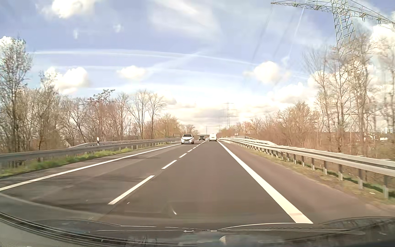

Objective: Follow the waypoints while adhering to traffic rules and regulations

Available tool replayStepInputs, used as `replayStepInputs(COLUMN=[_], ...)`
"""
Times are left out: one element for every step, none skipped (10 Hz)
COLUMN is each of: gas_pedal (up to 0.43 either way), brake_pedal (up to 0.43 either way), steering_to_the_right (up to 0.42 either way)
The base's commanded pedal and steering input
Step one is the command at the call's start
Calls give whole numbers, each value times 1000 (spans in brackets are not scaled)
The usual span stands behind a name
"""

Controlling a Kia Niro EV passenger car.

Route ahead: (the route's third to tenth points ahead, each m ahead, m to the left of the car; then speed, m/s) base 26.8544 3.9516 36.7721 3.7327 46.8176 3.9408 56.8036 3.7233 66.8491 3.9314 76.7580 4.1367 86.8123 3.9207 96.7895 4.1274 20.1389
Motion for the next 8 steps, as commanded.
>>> replayStepInputs(gas_pedal=[0, 0, 0, 0, 0, 0, 0, 0], brake_pedal=[0, 0, 0, 0, 0, 0, 0, 0], steering_to_the_right=[-4, -3, -3, -3, -3, -2, -2, -1])
